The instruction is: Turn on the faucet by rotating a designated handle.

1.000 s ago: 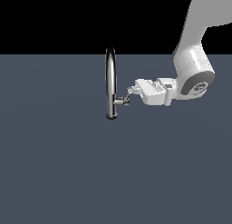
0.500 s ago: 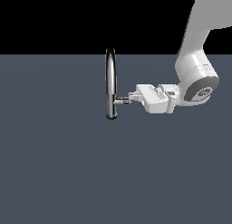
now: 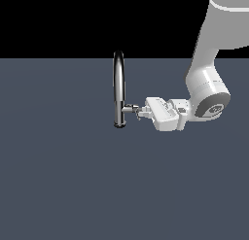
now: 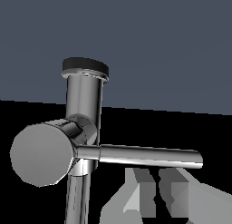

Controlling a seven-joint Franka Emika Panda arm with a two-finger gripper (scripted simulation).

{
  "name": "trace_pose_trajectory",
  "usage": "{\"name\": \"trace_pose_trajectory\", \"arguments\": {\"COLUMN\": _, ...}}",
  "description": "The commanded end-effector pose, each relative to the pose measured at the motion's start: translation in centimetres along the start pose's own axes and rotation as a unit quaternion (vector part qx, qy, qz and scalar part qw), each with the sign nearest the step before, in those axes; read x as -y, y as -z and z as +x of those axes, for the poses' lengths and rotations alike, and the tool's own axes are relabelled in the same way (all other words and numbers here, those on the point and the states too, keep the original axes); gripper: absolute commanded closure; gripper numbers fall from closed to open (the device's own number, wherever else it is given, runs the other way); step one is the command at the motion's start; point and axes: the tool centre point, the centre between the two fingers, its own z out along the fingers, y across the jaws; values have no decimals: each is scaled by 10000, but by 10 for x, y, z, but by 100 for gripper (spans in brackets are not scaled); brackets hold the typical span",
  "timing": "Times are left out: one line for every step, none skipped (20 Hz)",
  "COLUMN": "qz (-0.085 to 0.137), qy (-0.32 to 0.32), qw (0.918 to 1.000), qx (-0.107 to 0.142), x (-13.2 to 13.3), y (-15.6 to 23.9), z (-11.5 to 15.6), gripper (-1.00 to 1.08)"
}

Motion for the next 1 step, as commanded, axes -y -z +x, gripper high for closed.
{"name": "trace_pose_trajectory", "arguments": {"qz": -15, "qy": -232, "qw": 9997, "qx": 20, "x": -15, "y": -7, "z": 34, "gripper": 108}}
